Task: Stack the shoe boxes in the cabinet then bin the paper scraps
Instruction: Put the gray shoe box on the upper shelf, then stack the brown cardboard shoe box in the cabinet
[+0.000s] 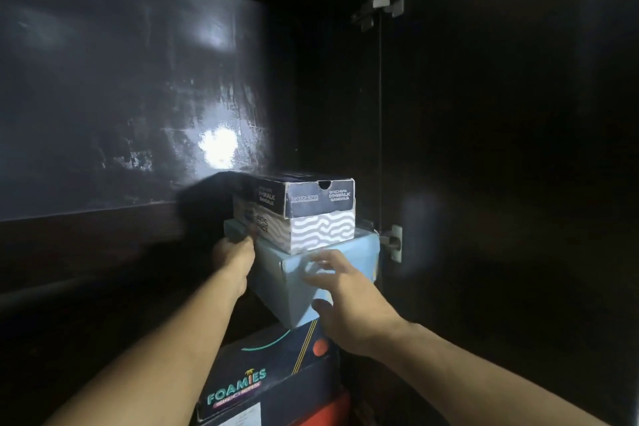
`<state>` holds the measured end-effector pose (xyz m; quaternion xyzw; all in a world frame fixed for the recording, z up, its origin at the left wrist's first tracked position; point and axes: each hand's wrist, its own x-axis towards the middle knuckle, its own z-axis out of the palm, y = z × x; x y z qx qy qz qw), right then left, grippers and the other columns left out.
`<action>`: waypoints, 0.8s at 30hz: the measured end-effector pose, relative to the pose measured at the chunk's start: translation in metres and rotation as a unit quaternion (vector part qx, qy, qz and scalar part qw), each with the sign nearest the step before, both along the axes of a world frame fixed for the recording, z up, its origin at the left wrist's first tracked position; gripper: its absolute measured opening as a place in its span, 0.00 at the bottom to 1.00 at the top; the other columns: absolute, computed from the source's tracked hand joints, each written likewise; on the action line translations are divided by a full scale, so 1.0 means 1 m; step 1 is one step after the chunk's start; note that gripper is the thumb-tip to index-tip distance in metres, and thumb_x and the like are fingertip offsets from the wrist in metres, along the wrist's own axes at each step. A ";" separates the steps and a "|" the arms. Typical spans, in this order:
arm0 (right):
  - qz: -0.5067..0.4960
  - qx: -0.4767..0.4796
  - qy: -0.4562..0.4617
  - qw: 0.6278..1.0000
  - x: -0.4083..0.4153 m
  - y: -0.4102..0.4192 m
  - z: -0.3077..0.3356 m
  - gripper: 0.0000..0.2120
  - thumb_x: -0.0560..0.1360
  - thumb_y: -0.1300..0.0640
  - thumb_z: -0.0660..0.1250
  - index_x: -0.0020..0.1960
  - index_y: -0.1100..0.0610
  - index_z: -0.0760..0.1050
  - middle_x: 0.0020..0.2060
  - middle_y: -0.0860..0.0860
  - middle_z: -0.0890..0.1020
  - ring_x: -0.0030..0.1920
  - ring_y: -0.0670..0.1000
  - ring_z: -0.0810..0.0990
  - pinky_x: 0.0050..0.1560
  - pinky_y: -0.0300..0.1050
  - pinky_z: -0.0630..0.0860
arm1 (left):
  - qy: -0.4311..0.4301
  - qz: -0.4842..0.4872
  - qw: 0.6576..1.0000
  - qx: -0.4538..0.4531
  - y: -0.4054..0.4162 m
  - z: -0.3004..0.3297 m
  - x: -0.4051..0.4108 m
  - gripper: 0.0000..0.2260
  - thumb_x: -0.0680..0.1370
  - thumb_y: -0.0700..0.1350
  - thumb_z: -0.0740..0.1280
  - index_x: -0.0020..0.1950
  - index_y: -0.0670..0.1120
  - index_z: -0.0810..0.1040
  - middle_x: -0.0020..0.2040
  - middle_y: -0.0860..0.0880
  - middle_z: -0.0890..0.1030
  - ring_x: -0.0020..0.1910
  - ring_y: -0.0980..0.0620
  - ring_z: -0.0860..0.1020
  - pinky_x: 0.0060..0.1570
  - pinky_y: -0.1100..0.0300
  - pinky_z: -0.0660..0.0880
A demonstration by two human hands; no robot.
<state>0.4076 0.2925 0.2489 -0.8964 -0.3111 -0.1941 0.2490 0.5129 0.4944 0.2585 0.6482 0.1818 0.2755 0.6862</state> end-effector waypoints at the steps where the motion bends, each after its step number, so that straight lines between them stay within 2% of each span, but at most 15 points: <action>1: -0.009 -0.021 0.013 1.000 0.004 -0.001 -0.002 0.21 0.75 0.63 0.64 0.67 0.50 0.74 0.71 0.42 0.61 0.63 0.49 0.75 0.64 0.42 0.71 | -0.004 -0.010 1.000 -0.001 -0.007 0.000 -0.001 0.19 0.75 0.53 0.70 0.59 0.42 0.78 0.57 0.45 0.80 0.54 0.44 0.79 0.53 0.55 0.74; 2: -0.018 -0.032 0.028 0.999 0.008 -0.002 -0.005 0.23 0.74 0.65 0.65 0.67 0.50 0.73 0.72 0.40 0.59 0.61 0.50 0.76 0.62 0.45 0.74 | -0.007 -0.032 0.999 -0.006 -0.013 -0.001 -0.002 0.21 0.74 0.57 0.70 0.58 0.43 0.78 0.57 0.48 0.80 0.55 0.46 0.78 0.55 0.56 0.73; 3: -0.028 -0.034 0.049 0.998 0.012 -0.004 -0.007 0.26 0.73 0.67 0.65 0.68 0.49 0.72 0.72 0.40 0.58 0.60 0.50 0.77 0.60 0.46 0.76 | -0.012 -0.055 0.998 -0.015 -0.017 -0.003 -0.003 0.26 0.72 0.61 0.70 0.61 0.44 0.77 0.58 0.49 0.80 0.56 0.47 0.78 0.58 0.55 0.72; 5: -0.057 -0.007 0.091 0.994 0.022 -0.009 -0.012 0.29 0.71 0.69 0.64 0.68 0.49 0.70 0.70 0.42 0.62 0.61 0.52 0.76 0.60 0.47 0.77 | -0.022 -0.084 0.996 -0.003 -0.024 -0.004 -0.010 0.31 0.71 0.65 0.68 0.67 0.48 0.74 0.62 0.50 0.78 0.59 0.47 0.77 0.60 0.54 0.70; 8: -0.094 0.007 0.123 0.988 0.037 -0.016 -0.018 0.31 0.72 0.65 0.65 0.73 0.50 0.64 0.70 0.47 0.63 0.67 0.55 0.71 0.68 0.48 0.70 | -0.068 -0.063 0.994 0.052 -0.031 -0.003 -0.022 0.27 0.72 0.64 0.67 0.66 0.51 0.74 0.61 0.54 0.76 0.58 0.51 0.75 0.58 0.58 0.65; 12: -0.079 0.011 0.142 0.987 0.047 -0.013 -0.024 0.40 0.72 0.69 0.64 0.78 0.46 0.55 0.75 0.45 0.56 0.71 0.56 0.66 0.67 0.47 0.71 | -0.077 -0.090 0.985 0.122 -0.040 0.002 -0.036 0.25 0.72 0.61 0.69 0.66 0.51 0.75 0.58 0.54 0.78 0.60 0.52 0.75 0.54 0.64 0.66; 13: -0.078 0.020 0.145 0.986 0.049 -0.011 -0.025 0.39 0.72 0.70 0.63 0.78 0.46 0.55 0.75 0.44 0.55 0.71 0.57 0.66 0.66 0.46 0.72 | -0.074 -0.103 0.982 0.143 -0.041 0.002 -0.038 0.25 0.72 0.59 0.70 0.67 0.51 0.75 0.58 0.55 0.77 0.60 0.53 0.75 0.54 0.64 0.68; 16: -0.075 0.031 0.150 0.985 0.049 -0.011 -0.023 0.39 0.73 0.71 0.62 0.78 0.46 0.55 0.75 0.43 0.56 0.70 0.57 0.67 0.61 0.45 0.75 | -0.043 -0.095 0.974 0.200 -0.043 0.005 -0.043 0.30 0.73 0.57 0.72 0.72 0.49 0.69 0.60 0.57 0.73 0.61 0.55 0.71 0.61 0.60 0.68; 20: -0.077 0.009 0.147 0.986 0.036 -0.021 -0.014 0.35 0.73 0.67 0.63 0.77 0.49 0.58 0.74 0.47 0.63 0.72 0.55 0.66 0.69 0.47 0.67 | -0.012 -0.079 0.963 0.258 -0.048 0.011 -0.057 0.31 0.69 0.61 0.72 0.68 0.51 0.73 0.64 0.52 0.77 0.63 0.50 0.75 0.61 0.57 0.71; 22: -0.084 0.009 0.145 0.986 0.022 -0.031 -0.008 0.30 0.74 0.64 0.63 0.74 0.52 0.63 0.71 0.50 0.67 0.71 0.54 0.68 0.70 0.46 0.66 | 0.010 -0.078 0.954 0.288 -0.053 0.016 -0.076 0.35 0.69 0.63 0.72 0.72 0.51 0.69 0.70 0.50 0.73 0.68 0.48 0.71 0.65 0.55 0.68; 24: -0.102 -0.001 0.146 0.984 0.001 -0.046 -0.003 0.26 0.75 0.61 0.63 0.73 0.54 0.67 0.71 0.53 0.69 0.70 0.55 0.69 0.71 0.47 0.66 | 0.022 -0.075 0.949 0.306 -0.061 0.020 -0.102 0.36 0.71 0.61 0.71 0.75 0.48 0.65 0.73 0.48 0.69 0.71 0.47 0.68 0.65 0.56 0.65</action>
